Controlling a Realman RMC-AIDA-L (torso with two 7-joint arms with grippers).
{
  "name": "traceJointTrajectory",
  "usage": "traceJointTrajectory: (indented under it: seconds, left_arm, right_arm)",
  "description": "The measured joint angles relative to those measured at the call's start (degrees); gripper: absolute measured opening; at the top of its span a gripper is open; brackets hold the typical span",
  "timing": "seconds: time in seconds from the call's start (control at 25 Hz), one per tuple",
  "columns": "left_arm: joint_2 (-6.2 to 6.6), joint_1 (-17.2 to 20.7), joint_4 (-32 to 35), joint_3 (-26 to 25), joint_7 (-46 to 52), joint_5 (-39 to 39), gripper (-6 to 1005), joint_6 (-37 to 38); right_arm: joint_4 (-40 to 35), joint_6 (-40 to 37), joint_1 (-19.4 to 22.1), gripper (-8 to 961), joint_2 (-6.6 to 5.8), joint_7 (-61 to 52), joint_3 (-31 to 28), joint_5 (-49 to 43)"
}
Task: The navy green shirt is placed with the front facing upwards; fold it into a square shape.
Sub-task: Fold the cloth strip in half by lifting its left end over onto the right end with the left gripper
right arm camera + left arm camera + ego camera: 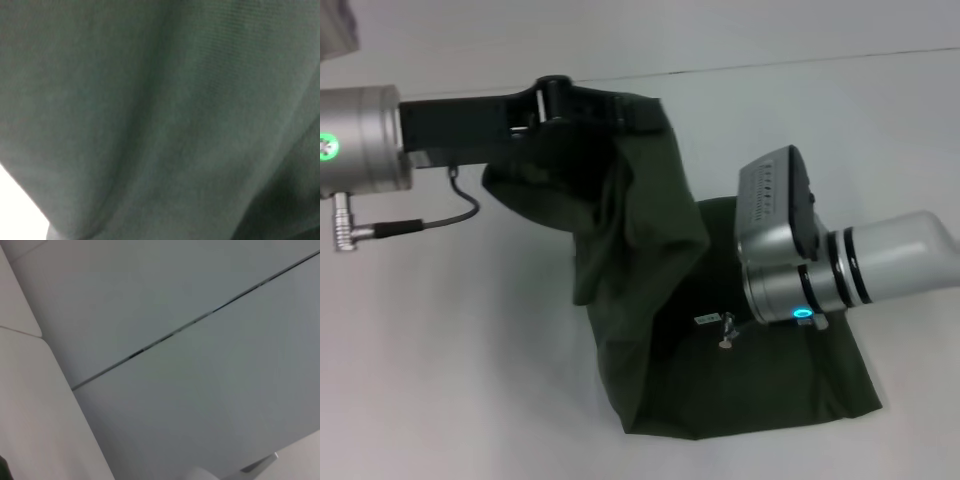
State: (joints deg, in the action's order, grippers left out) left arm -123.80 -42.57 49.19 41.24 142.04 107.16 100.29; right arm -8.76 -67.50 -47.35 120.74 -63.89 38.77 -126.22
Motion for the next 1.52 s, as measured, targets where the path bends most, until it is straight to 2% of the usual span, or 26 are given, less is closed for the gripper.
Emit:
traceJointTrajectory:
  seconds: [0.72,1.0,1.24,1.52]
  left_arm:
    - [0.27,9.7,10.4,-0.2,2.3,-2.0,32,1.3]
    - [0.11,13.6,15.5,-0.6,3.2,-2.7,32,1.5]
    - [0.28,16.0,17.4,-3.4,3.3,-3.4,32,3.1]
    - [1.30,18.2,17.7,-7.2,3.3,-2.1,32,5.5]
  right_arm:
    - [0.4,0.3,-2.0,1,-0.13,-0.5,0.5,0.1]
    - [0.7,1.7,-4.7,1,-0.10,-0.6,1.3,-0.1]
    - [0.6,1.6,-4.9,1,-0.22,-1.5,1.4,0.0]
    - [-0.2,1.2,-2.8,1,-0.48,-2.5,1.4,0.1]
